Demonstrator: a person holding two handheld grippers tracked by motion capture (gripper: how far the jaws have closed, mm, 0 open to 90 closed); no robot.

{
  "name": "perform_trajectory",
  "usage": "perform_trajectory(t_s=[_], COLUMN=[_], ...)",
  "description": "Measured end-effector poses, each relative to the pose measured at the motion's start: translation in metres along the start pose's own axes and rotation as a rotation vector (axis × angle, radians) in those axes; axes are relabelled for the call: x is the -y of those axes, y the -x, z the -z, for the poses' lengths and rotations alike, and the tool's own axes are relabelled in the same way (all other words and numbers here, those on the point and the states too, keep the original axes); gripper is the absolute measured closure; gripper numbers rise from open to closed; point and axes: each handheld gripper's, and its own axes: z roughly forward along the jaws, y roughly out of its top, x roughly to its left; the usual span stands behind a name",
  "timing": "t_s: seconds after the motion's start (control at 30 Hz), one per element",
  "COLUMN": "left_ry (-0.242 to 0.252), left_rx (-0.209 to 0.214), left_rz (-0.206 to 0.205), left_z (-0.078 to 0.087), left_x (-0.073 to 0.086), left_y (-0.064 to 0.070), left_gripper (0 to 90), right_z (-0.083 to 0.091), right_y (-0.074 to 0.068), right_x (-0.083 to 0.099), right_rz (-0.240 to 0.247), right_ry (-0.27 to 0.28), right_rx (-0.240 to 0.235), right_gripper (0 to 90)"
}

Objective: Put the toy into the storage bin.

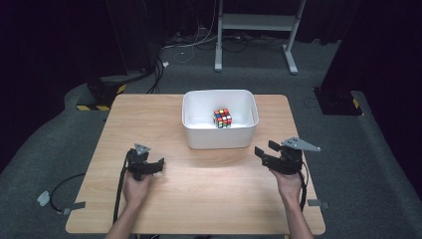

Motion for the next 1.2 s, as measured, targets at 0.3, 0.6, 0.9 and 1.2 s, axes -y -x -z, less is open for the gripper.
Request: perform_trajectory(t_s=[0.3,0.6,0.9,1.2], left_ry=[0.0,0.0,0.0,0.0], left_rx=[0.0,0.0,0.0,0.0], left_rz=[0.0,0.0,0.0,0.0], left_z=[0.0,0.0,0.0,0.0], left_x=[0.0,0.0,0.0,0.0], left_y=[0.0,0.0,0.0,0.0], left_gripper=[16.4,16.4,16.4,16.4], right_z=[-0.006,-0.008,-0.011,-0.016], right_y=[-0.001,0.0,0.002,0.004], right_x=[0.008,0.012,0.015,0.019], right_rz=[-0.009,-0.016,-0.021,-0.019], right_ry=[-0.009,-0.013,-0.022,-0.041], right_rx=[0.001,0.005,0.013,0.028], right_gripper=[34.4,34.5,34.5,34.5])
